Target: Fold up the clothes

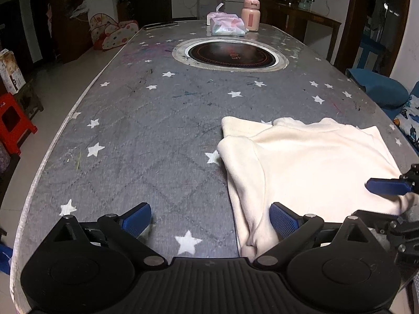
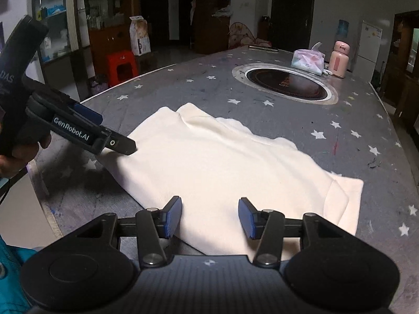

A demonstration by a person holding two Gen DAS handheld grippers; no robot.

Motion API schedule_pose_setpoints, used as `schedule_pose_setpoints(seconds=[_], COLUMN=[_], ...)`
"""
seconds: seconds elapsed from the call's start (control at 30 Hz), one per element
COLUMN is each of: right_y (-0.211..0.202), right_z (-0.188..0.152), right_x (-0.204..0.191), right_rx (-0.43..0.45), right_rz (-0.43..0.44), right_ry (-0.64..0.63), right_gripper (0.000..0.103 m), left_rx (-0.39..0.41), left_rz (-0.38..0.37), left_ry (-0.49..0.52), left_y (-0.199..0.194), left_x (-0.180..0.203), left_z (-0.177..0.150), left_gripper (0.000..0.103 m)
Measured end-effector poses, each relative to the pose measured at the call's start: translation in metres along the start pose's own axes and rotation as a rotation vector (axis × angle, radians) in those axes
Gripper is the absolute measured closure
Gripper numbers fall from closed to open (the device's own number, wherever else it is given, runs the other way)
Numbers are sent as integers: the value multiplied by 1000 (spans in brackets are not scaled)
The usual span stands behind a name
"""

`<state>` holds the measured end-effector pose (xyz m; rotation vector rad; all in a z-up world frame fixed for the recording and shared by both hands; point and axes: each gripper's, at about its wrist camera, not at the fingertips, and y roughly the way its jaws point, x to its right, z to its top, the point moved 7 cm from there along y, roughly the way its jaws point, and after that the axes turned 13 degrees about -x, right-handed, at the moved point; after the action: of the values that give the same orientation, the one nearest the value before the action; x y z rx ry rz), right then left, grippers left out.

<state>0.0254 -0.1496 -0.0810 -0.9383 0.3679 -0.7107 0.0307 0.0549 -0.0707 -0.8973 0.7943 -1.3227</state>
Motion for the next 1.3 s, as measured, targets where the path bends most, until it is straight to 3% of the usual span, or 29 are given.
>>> schedule_pose_setpoints(seconds=[0.23, 0.37, 0.63, 0.67, 0.73, 0.83, 0.97, 1.3], right_y=[-3, 17, 21, 25, 39, 63, 83, 61], right_z=[28, 29, 70, 74, 84, 99, 103, 98], right_x=[-22, -32, -17, -16, -11, -5, 1, -3], right_rx=[29, -28, -5, -9, -25, -56, -68, -30], right_rz=[56, 80, 91, 90, 89, 82, 82, 52], right_ry=[-82, -122, -139, -139, -133, -121, -96, -115], right_gripper=[54, 54, 56, 58, 71, 80, 83, 80], left_rx=[-3, -8, -18, -20, -24, -30, -34, -18], left_rz=[-10, -29, -48, -51, -54, -58, -63, -60], left_ry=[-16, -32, -35, -37, -41, -42, -38, -38], left_y=[-2, -2, 1, 2, 3, 5, 7, 0], left_x=[-5, -10, -10, -11, -11, -11, -12, -13], left_z=[-8, -10, -8, -8, -8, -7, -6, -1], left_gripper=[4, 4, 3, 3, 2, 2, 2, 2])
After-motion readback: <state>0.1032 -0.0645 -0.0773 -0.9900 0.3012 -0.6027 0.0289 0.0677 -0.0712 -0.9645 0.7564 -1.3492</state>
